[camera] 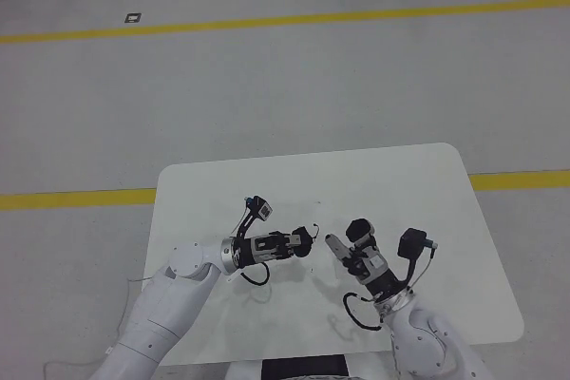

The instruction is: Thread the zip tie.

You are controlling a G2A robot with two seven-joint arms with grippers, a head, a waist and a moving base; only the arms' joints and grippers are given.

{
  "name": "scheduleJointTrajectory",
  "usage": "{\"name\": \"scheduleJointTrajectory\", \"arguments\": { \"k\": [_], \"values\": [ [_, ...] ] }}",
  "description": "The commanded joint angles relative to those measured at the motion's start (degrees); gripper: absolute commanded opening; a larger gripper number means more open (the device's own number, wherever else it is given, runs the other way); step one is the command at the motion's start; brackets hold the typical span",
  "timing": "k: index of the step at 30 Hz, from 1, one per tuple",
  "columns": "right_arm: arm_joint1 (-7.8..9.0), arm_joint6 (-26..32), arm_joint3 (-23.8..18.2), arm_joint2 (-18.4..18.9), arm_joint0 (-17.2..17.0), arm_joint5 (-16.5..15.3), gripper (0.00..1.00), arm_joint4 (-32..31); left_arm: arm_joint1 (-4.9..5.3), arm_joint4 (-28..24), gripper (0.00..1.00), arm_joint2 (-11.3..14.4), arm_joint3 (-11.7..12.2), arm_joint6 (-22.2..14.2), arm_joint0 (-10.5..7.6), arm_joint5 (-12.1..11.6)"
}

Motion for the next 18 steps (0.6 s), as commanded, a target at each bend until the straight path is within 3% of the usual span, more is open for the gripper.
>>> {"name": "scheduleJointTrajectory", "arguments": {
  "k": [1, 10, 13, 16, 18],
  "values": [
    [0.00, 0.0, 0.0, 0.0, 0.0, 0.0, 1.00, -0.5, 0.00, 0.0, 0.00, 0.0, 0.0, 0.0, 0.00, 0.0],
    [-0.01, 0.9, 0.7, 0.2, 0.4, 0.2, 1.00, 0.8, 0.21, 0.0, 0.00, -0.1, 0.2, 1.5, 0.37, 0.2],
    [0.08, 3.4, 1.4, 0.8, 0.2, -0.6, 1.00, 5.2, 0.48, -4.6, 0.00, -0.7, 1.2, -3.0, 0.39, 0.1],
    [0.40, 9.7, 2.2, 2.0, 0.0, -2.7, 1.00, 13.4, 0.90, -7.2, 0.00, -1.4, 3.0, -9.2, -0.36, 0.0],
    [0.69, 15.0, 1.9, 2.9, 0.0, -2.7, 1.00, 21.4, 1.10, -10.4, 0.00, -1.4, 4.5, -15.2, -0.95, 0.7]
  ]
}}
